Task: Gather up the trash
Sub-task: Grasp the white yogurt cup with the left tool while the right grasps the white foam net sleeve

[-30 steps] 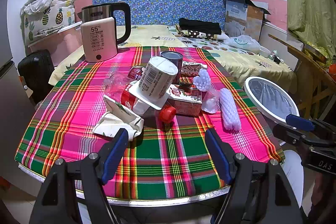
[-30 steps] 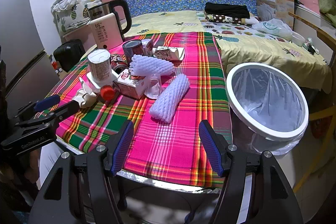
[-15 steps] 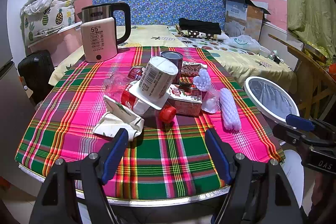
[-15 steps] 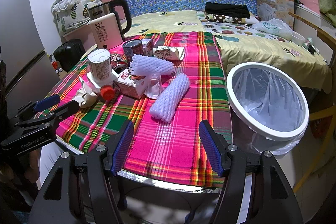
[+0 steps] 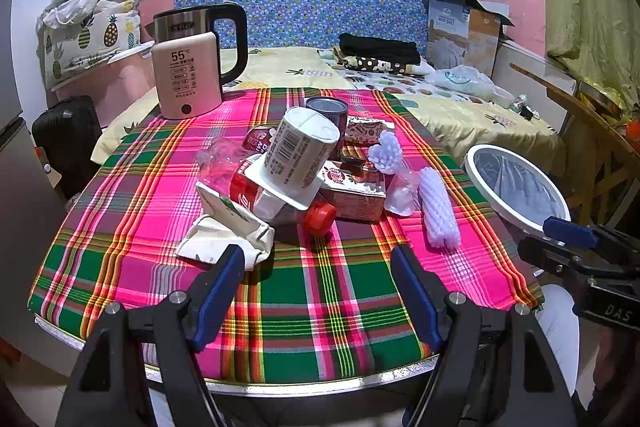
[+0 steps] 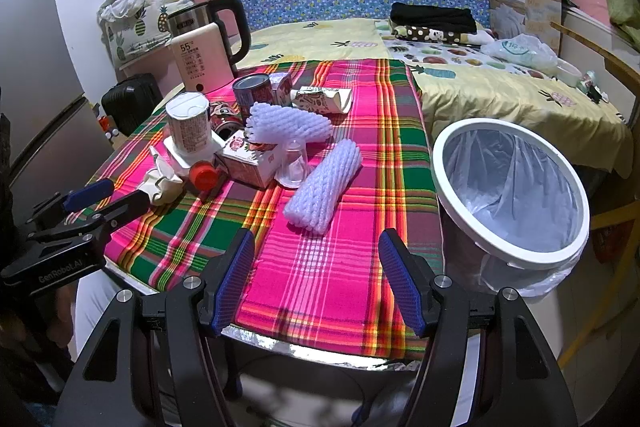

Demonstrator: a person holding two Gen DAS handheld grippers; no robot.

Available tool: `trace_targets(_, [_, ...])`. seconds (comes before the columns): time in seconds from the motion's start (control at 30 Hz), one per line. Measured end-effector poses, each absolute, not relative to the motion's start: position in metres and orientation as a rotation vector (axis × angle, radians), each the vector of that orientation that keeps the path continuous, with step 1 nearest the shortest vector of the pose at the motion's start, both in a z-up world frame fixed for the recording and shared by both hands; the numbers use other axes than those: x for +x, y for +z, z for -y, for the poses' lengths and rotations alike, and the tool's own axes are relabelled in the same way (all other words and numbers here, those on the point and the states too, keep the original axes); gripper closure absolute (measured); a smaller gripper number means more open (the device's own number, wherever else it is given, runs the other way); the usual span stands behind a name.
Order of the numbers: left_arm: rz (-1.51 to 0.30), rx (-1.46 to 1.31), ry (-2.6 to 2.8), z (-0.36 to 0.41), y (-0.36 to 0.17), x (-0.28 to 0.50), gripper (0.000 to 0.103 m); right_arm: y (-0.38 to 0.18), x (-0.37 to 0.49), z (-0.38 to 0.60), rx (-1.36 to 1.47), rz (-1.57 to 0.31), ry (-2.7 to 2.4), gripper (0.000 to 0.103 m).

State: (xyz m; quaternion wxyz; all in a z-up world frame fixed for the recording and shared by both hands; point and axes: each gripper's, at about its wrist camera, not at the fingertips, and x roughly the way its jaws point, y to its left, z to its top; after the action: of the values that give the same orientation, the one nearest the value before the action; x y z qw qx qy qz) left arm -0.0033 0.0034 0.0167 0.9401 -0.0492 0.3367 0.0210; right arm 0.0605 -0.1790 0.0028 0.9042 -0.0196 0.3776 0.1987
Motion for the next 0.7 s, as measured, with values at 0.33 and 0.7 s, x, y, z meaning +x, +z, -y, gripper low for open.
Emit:
trace_targets(0.33, [-0.702, -0.104, 0.038, -0.01, 0.007, 0.011, 0.026, -0.002, 0.068, 0.181, -0.04, -0.786, 0.409, 0.037])
trace_targets(0.7, [-0.674, -0.094, 0.058, -0.021, 0.005, 0.05, 0.026, -0.005, 0.089, 0.174, -0.037, -0.798, 0.423, 0.037])
